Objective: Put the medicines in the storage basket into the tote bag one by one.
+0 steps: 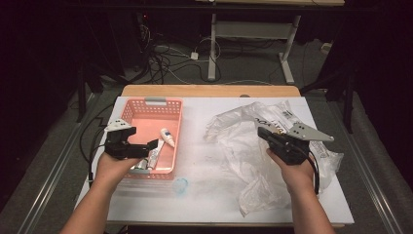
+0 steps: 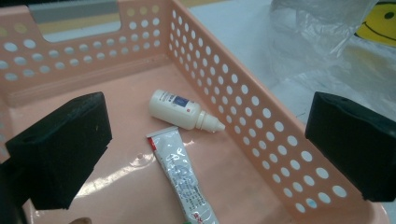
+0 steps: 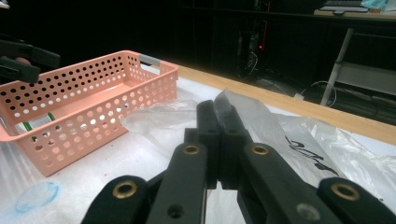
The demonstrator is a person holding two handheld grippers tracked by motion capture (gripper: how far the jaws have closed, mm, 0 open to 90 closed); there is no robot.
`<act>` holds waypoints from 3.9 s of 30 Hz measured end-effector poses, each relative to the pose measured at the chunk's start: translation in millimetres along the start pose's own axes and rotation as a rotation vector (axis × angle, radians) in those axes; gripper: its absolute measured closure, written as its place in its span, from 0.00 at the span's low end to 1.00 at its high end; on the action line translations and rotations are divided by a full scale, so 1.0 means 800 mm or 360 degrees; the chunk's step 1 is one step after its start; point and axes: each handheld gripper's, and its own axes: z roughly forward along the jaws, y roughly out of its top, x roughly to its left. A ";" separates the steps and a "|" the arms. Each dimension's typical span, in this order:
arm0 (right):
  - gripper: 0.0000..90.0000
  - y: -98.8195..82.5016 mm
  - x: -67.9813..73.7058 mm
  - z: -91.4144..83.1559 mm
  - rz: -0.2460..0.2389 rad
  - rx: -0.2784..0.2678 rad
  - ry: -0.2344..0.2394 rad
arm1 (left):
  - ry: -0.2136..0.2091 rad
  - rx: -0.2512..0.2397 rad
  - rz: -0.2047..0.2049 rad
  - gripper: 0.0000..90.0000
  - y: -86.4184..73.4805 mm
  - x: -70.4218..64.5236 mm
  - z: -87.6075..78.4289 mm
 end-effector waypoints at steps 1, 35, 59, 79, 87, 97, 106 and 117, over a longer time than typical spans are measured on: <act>1.00 0.000 0.000 0.000 0.0011 -0.0005 0.0006 | -0.0003 0.0021 -0.0004 0.00 0.001 0.001 0.003; 1.00 0.001 -0.001 -0.002 0.0023 -0.0018 0.0014 | 0.0036 0.0818 -0.0060 0.12 0.030 0.025 0.073; 1.00 0.005 -0.001 -0.006 0.0016 -0.0042 0.0017 | 0.0140 0.1317 -0.0104 0.48 0.027 0.010 0.120; 1.00 0.005 0.000 -0.006 0.0019 -0.0047 0.0018 | 0.0213 0.1381 0.0011 0.73 0.029 -0.004 0.127; 1.00 0.005 -0.001 -0.006 0.0019 -0.0045 0.0015 | 0.0189 0.1354 0.0043 0.74 0.030 -0.005 0.125; 1.00 0.004 -0.002 -0.006 0.0022 -0.0045 0.0012 | 0.0188 0.1305 0.0048 0.74 0.034 -0.003 0.116; 1.00 0.005 -0.001 -0.007 0.0019 -0.0047 0.0010 | 0.0146 0.1197 0.0052 0.74 0.036 -0.005 0.099; 1.00 0.006 -0.001 -0.008 0.0018 -0.0053 0.0009 | 0.0108 0.0999 0.0010 0.74 0.032 -0.005 0.079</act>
